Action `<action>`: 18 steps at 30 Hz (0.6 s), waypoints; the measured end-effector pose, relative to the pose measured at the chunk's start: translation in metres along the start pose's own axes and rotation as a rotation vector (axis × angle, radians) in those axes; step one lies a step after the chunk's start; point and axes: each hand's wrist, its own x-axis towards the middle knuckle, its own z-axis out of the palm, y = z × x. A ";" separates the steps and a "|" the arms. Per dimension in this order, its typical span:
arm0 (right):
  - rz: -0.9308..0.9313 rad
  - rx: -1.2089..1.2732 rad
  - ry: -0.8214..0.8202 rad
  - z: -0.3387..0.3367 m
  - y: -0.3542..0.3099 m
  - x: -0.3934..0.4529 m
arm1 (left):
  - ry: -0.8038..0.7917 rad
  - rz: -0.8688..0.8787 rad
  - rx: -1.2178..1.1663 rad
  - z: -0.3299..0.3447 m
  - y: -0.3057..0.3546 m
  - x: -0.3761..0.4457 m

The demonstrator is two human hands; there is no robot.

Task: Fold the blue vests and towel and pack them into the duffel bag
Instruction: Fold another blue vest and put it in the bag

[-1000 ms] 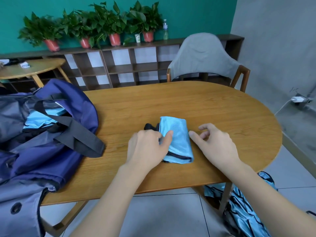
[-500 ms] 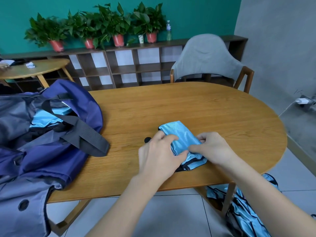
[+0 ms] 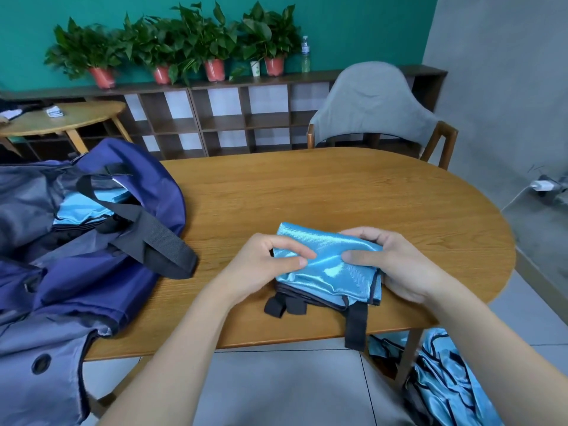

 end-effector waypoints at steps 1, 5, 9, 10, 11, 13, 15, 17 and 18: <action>-0.009 0.015 0.054 0.002 0.002 0.001 | 0.037 0.005 0.045 0.002 -0.002 0.000; -0.143 0.064 0.353 0.017 0.013 0.002 | 0.211 0.059 0.128 0.005 -0.009 -0.006; -0.329 -0.030 0.410 0.035 0.018 -0.005 | 0.317 0.121 0.090 0.001 -0.005 -0.020; -0.370 -0.076 0.395 0.041 0.018 -0.007 | 0.337 0.129 0.062 -0.001 -0.003 -0.026; -0.395 -0.116 0.362 0.048 0.017 -0.010 | 0.357 0.135 0.033 -0.003 0.000 -0.032; -0.389 -0.161 0.279 0.061 0.018 -0.014 | 0.399 0.140 -0.020 -0.007 0.003 -0.045; -0.381 -0.180 0.238 0.073 0.020 -0.020 | 0.436 0.139 -0.040 -0.011 0.003 -0.059; -0.381 -0.187 0.238 0.087 0.023 -0.025 | 0.444 0.139 -0.019 -0.017 0.005 -0.077; -0.381 -0.186 0.235 0.094 0.024 -0.026 | 0.445 0.141 -0.002 -0.022 0.006 -0.086</action>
